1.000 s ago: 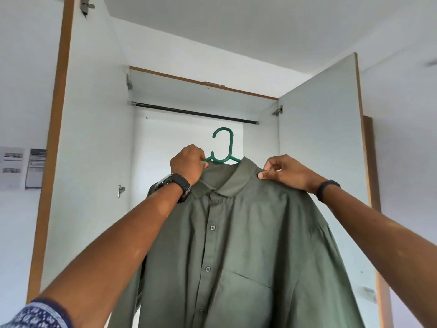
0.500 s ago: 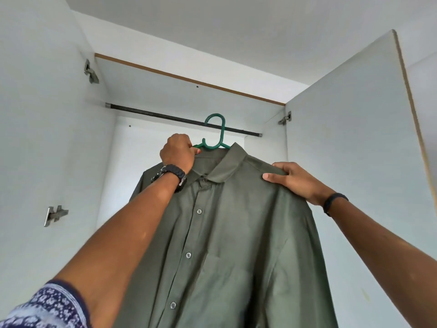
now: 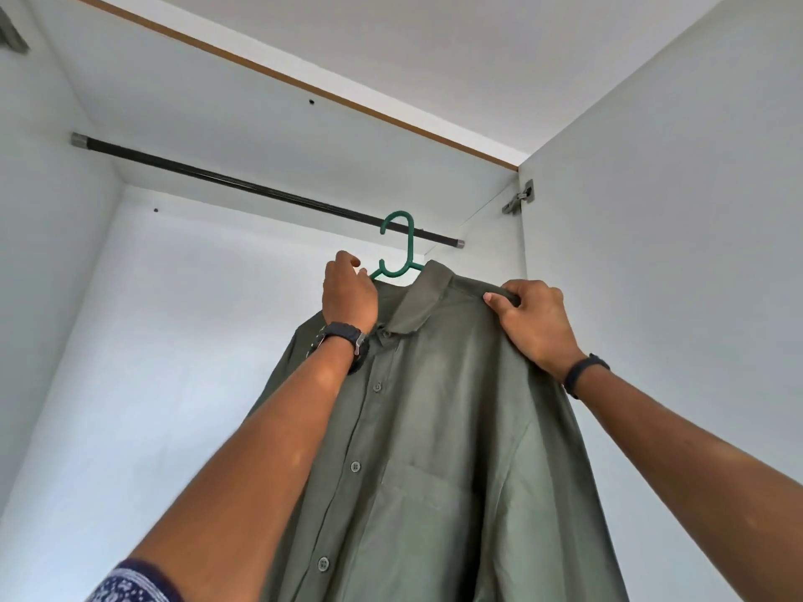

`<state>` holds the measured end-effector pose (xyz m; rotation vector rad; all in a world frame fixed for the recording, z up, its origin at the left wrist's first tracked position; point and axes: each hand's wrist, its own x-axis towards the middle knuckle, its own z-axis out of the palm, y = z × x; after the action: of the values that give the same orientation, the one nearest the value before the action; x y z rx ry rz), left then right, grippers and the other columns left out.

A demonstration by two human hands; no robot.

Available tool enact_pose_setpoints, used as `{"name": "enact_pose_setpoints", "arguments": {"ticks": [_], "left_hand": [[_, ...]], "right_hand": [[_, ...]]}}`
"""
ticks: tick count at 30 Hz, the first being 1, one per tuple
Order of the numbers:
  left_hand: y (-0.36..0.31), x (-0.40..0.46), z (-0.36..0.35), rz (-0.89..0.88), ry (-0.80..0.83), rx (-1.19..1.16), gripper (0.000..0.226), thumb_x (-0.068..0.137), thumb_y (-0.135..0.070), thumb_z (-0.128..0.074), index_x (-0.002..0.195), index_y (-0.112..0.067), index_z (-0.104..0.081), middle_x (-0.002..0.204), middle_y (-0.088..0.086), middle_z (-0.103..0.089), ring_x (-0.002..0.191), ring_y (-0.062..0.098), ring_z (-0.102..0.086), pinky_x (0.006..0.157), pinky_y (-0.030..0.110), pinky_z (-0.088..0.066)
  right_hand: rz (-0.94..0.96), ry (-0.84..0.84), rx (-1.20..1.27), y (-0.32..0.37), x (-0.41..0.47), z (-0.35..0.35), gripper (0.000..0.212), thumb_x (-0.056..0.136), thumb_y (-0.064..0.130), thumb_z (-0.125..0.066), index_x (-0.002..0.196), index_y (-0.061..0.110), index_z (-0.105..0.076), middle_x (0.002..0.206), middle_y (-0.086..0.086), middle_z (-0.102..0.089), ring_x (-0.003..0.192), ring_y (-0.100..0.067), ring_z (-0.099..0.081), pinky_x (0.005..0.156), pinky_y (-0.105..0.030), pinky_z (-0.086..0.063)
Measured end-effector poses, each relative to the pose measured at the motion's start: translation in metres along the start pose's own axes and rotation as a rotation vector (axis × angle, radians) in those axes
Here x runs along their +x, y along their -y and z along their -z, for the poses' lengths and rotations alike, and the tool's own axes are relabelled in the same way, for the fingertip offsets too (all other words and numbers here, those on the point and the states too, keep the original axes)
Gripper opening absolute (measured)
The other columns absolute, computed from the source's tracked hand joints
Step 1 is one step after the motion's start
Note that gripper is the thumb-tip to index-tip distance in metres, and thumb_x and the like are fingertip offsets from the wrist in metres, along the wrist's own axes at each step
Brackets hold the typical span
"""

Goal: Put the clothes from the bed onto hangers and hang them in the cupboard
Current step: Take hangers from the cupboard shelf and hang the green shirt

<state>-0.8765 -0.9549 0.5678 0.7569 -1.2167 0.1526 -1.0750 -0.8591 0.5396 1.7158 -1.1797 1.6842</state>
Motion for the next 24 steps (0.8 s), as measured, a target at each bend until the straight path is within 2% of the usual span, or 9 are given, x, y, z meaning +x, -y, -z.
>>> {"name": "enact_pose_setpoints", "arguments": {"ticks": [2,5,9,12,14,16,19,21,24], "left_hand": [[0.015,0.008,-0.037,0.001,-0.077,-0.124,0.027,0.095,-0.014,-0.046,0.12,-0.003,-0.048,0.122,0.016,-0.046,0.107,0.033,-0.05,0.086,0.037,-0.039],[0.041,0.023,-0.099,0.002,-0.119,-0.243,0.045,0.097,-0.02,-0.046,0.137,-0.003,-0.037,0.141,0.016,-0.036,0.129,0.029,-0.036,0.105,0.033,-0.03],[0.079,0.027,-0.167,0.043,0.113,-0.252,0.058,0.101,-0.034,-0.033,0.15,-0.01,-0.015,0.157,0.014,-0.015,0.145,0.024,-0.014,0.115,0.032,-0.012],[0.115,0.025,-0.207,-0.006,0.379,-0.159,0.063,0.1,-0.042,-0.032,0.152,-0.015,-0.009,0.157,0.01,-0.017,0.144,0.023,-0.017,0.116,0.036,-0.015],[0.137,0.028,-0.228,-0.022,0.557,-0.12,0.064,0.1,-0.043,-0.033,0.152,-0.019,-0.007,0.156,0.009,-0.019,0.143,0.024,-0.019,0.116,0.038,-0.018],[0.155,0.033,-0.246,-0.021,0.687,-0.126,0.065,0.1,-0.041,-0.036,0.153,-0.021,-0.003,0.155,0.01,-0.021,0.144,0.023,-0.019,0.114,0.035,-0.018],[0.17,0.044,-0.267,-0.065,0.741,-0.083,0.064,0.1,-0.035,-0.039,0.152,-0.018,-0.005,0.155,0.011,-0.023,0.143,0.024,-0.023,0.113,0.033,-0.021],[0.177,0.053,-0.281,-0.087,0.735,-0.07,0.061,0.101,-0.032,-0.038,0.152,-0.015,-0.009,0.155,0.011,-0.024,0.142,0.024,-0.025,0.113,0.033,-0.022],[0.182,0.072,-0.305,-0.127,0.721,-0.052,0.057,0.101,-0.031,-0.038,0.151,-0.015,-0.015,0.154,0.01,-0.028,0.14,0.024,-0.028,0.11,0.029,-0.024]], "right_hand": [[-0.017,-0.037,-0.013,-0.022,0.025,-0.022,0.033,0.092,0.022,-0.058,0.07,-0.002,-0.06,0.06,-0.008,-0.053,0.069,-0.025,-0.048,0.061,-0.028,-0.031],[0.002,-0.11,-0.031,-0.051,0.072,-0.06,0.034,0.091,0.021,-0.058,0.064,0.001,-0.056,0.057,-0.005,-0.05,0.068,-0.025,-0.047,0.059,-0.028,-0.029],[0.01,-0.189,-0.031,-0.084,0.113,-0.102,0.038,0.091,0.021,-0.057,0.058,0.004,-0.049,0.056,-0.006,-0.046,0.065,-0.025,-0.044,0.059,-0.031,-0.029],[-0.003,-0.222,-0.064,-0.111,0.139,-0.128,0.036,0.091,0.021,-0.057,0.065,-0.004,-0.054,0.063,-0.012,-0.051,0.068,-0.028,-0.047,0.064,-0.033,-0.038],[-0.011,-0.238,-0.094,-0.132,0.157,-0.144,0.035,0.091,0.021,-0.056,0.063,0.0,-0.052,0.066,-0.013,-0.051,0.068,-0.028,-0.048,0.063,-0.03,-0.036],[-0.015,-0.258,-0.135,-0.153,0.174,-0.16,0.039,0.09,0.02,-0.057,0.056,0.005,-0.042,0.06,-0.01,-0.044,0.065,-0.029,-0.044,0.055,-0.03,-0.031],[-0.032,-0.291,-0.167,-0.181,0.196,-0.182,0.044,0.089,0.018,-0.057,0.053,0.008,-0.034,0.059,-0.01,-0.039,0.063,-0.03,-0.04,0.05,-0.03,-0.027],[-0.039,-0.301,-0.158,-0.199,0.211,-0.197,0.04,0.089,0.018,-0.057,0.055,0.008,-0.039,0.066,-0.011,-0.045,0.065,-0.03,-0.044,0.059,-0.028,-0.034],[-0.045,-0.315,-0.155,-0.224,0.239,-0.214,0.033,0.09,0.018,-0.057,0.061,0.005,-0.047,0.072,-0.012,-0.049,0.069,-0.03,-0.047,0.064,-0.029,-0.036]]}}
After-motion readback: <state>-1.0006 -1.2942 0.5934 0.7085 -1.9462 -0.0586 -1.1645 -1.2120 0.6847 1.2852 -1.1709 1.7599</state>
